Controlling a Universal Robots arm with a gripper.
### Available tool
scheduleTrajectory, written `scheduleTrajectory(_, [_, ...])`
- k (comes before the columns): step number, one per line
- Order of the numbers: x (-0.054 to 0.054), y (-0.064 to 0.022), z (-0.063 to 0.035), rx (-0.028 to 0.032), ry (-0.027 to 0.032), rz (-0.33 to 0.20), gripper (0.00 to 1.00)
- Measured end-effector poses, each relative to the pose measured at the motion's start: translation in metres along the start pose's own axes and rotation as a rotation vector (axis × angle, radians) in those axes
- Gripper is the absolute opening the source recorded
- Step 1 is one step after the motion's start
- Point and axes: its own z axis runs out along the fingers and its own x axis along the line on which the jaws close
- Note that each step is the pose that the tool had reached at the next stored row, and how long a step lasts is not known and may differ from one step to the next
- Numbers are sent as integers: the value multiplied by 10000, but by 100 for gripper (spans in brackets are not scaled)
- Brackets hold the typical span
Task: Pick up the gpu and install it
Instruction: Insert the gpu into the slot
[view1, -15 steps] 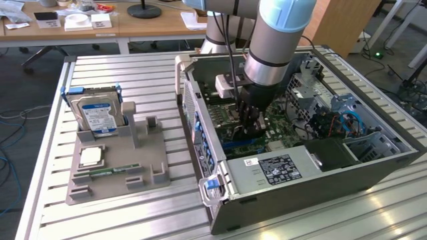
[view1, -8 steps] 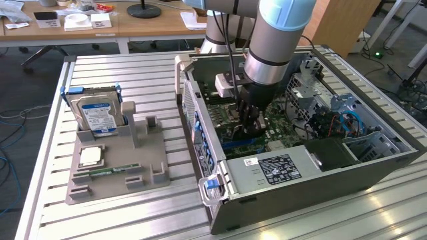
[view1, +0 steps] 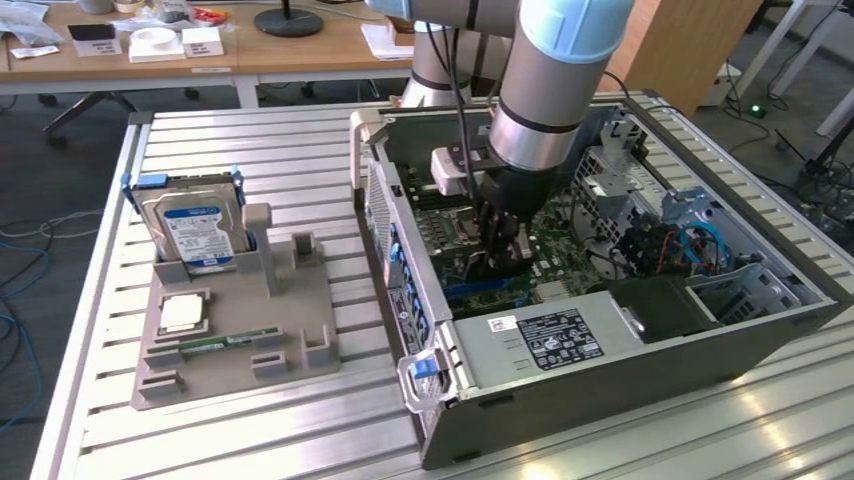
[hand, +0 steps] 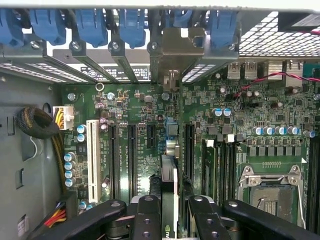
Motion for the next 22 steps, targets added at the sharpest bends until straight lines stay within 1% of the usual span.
scheduleTrajectory(22, [7,16,59,1,3,69,26])
